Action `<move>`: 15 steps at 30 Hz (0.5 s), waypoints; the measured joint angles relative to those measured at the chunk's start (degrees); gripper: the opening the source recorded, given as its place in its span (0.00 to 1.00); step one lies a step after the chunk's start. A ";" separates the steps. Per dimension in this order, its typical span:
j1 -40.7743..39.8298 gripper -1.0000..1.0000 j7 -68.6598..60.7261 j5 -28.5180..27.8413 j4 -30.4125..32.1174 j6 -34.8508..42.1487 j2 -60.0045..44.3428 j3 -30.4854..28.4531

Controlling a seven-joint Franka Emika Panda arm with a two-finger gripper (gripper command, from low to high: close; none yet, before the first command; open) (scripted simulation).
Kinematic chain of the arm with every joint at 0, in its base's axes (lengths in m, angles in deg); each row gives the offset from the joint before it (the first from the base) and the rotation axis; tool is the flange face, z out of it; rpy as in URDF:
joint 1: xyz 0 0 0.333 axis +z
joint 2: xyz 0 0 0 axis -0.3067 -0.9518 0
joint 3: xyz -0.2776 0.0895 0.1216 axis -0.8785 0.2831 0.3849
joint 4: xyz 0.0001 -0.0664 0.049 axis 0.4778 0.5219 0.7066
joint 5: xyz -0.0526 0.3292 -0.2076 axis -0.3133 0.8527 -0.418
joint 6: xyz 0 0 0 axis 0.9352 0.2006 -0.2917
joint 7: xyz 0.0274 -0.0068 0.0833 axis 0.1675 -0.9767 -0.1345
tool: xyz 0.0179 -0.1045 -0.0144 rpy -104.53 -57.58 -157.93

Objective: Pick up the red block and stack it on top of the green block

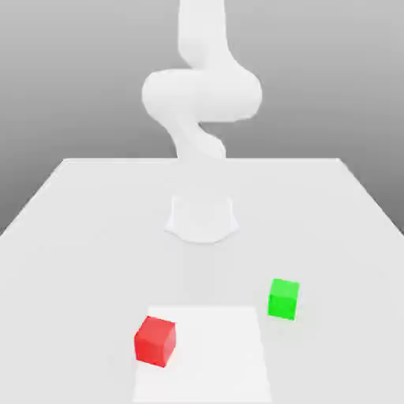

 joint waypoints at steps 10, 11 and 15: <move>-3.23 0.50 3.48 -0.59 9.07 -10.95 -21.15 -1.12; -3.56 0.50 3.79 -0.61 9.95 -12.01 -23.23 -1.22; -4.56 0.50 4.90 -0.48 13.52 -16.33 -31.53 -1.96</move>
